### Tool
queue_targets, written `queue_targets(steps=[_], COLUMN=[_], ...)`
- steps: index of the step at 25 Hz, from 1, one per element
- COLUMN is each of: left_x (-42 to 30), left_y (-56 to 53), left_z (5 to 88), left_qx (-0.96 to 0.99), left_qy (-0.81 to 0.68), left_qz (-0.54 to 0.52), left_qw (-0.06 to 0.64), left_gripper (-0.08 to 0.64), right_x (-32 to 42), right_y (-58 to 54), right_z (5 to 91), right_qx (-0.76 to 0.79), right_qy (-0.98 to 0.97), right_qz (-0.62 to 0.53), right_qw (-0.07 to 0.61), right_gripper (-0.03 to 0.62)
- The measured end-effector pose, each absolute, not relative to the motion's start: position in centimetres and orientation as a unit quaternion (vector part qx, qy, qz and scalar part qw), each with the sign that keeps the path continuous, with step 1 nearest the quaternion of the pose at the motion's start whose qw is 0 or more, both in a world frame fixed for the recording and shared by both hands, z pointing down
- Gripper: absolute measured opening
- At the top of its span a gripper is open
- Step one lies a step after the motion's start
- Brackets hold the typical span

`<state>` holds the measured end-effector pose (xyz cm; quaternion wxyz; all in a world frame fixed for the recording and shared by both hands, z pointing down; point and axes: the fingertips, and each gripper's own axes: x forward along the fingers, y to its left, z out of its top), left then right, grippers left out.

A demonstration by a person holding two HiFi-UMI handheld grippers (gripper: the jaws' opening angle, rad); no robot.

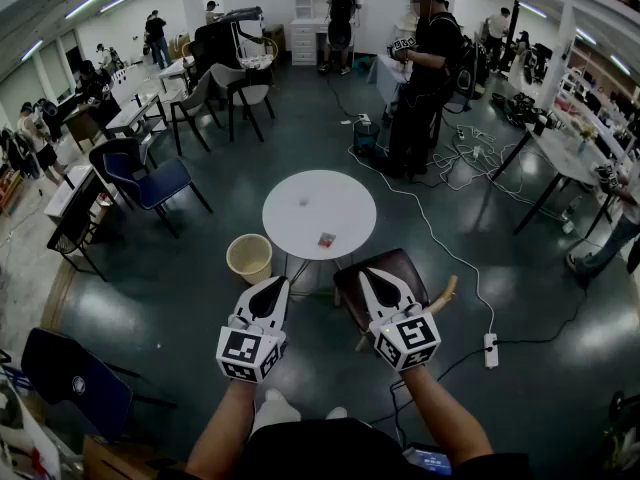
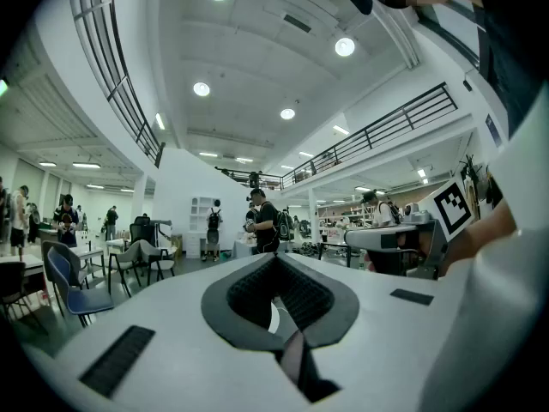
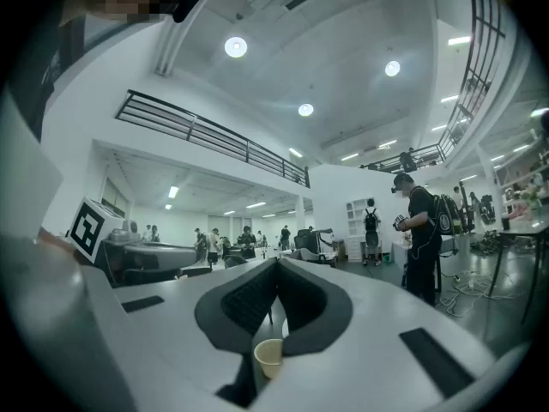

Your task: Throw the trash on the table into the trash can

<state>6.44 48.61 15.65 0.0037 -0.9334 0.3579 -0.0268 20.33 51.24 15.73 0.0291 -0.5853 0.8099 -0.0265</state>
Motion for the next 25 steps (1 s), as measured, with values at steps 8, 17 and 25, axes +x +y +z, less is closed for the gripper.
queue_targets(steps=[8,17,25], left_x=[6.2,4.1,2.1], left_y=[46.3,39.3,31.1], left_z=[16.1,16.8,17.6], left_qx=[-0.934,-0.939,-0.946], left_qy=[0.356,0.343,0.323], left_qz=[-0.025,-0.025,-0.028], left_qw=[0.001,-0.009,-0.020], left_gripper=[0.008,0.008,0.008], right_x=[20.0,17.8,16.0], right_y=[48.8,42.0,34.2], right_z=[16.4,17.2,18.3], right_qx=[-0.586,-0.598,-0.617], right_qy=[0.810,0.800,0.786], right_qz=[-0.030,-0.038,-0.051], right_qw=[0.027,0.016,0.004], right_gripper=[0.017,0.017,0.017])
